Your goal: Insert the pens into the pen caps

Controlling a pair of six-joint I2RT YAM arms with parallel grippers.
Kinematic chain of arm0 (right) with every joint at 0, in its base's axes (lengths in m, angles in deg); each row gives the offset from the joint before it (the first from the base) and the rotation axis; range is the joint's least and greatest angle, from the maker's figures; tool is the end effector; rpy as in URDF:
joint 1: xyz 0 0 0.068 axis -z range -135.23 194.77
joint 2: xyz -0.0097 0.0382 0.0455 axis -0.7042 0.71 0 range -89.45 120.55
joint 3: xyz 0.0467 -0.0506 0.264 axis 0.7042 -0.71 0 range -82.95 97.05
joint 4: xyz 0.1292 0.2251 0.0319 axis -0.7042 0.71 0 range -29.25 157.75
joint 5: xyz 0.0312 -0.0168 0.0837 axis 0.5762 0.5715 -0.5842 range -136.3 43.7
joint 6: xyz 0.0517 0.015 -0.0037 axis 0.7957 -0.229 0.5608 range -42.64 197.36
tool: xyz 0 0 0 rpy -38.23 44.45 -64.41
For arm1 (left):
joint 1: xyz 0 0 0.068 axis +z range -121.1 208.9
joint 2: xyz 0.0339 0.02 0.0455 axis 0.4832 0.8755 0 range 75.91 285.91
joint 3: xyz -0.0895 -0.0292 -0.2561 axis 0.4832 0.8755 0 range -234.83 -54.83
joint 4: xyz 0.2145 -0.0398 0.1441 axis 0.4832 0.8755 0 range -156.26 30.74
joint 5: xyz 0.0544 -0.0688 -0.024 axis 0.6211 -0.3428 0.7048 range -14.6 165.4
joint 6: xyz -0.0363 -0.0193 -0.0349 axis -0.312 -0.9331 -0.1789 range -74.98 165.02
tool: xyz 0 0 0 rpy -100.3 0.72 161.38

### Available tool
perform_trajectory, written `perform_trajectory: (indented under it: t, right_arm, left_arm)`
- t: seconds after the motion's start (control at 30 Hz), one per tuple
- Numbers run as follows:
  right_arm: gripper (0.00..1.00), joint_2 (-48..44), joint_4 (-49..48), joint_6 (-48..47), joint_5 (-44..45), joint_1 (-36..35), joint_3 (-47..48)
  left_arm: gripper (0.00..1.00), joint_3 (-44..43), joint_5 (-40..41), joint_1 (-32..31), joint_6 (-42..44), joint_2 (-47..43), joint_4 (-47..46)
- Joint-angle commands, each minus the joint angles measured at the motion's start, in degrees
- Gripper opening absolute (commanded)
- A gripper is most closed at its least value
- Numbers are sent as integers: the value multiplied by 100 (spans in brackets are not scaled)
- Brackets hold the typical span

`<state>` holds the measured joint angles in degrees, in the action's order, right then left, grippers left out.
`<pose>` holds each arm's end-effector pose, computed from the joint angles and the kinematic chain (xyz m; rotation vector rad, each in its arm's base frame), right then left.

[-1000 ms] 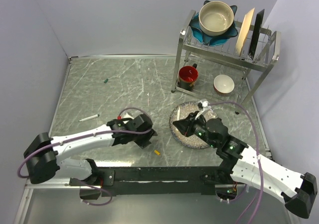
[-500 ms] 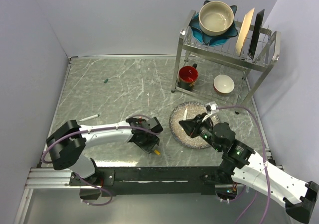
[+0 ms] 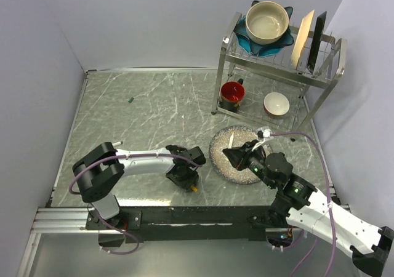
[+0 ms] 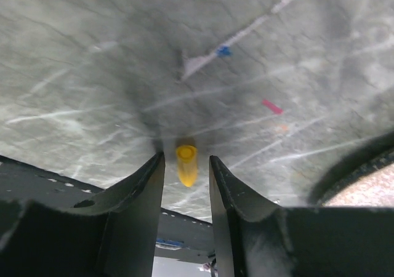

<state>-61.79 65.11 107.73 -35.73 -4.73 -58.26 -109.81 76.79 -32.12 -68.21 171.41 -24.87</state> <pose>0.0972 0.1039 0.2695 -0.1522 1.7699 0.8744 0.1392 -0.2497 0.1542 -1.3678 2.7849 -0.2172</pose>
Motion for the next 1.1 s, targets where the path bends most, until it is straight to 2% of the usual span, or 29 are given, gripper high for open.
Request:
perform_trajectory:
  t: [0.0,0.33,0.43,0.53,0.57,0.73,0.83,1.0,1.03,1.07]
  right_arm:
    - [0,-112,-67,-49,130,28,-61]
    - [0,-173,-5,-93,130,28,-52]
    - [0,-208,3,-93,130,36,-43]
    - [0,-243,12,-101,77,28,-34]
    - [0,-252,21,-101,60,36,-25]
    - [0,-296,-14,-110,-282,28,-60]
    - [0,-279,-171,-119,-694,28,-131]
    - [0,-200,-419,-189,-1468,28,-350]
    - [0,-191,-723,-198,-1644,28,-446]
    - [0,-208,-865,-207,-2142,28,-517]
  left_arm:
    - [40,-180,-68,-42,-173,222,54]
    - [29,-461,-42,-33,-85,461,511]
    - [22,-286,-68,-25,-112,346,371]
    - [10,-92,-60,-7,-103,241,187]
    - [1,-48,-51,10,-42,206,116]
    - [1,198,291,54,108,-163,-165]
    - [1,304,564,177,546,-497,-587]
    - [1,-467,1635,283,1276,-893,288]
    - [1,-565,1767,292,1425,-963,335]
    - [1,-636,1890,309,1748,-1172,326]
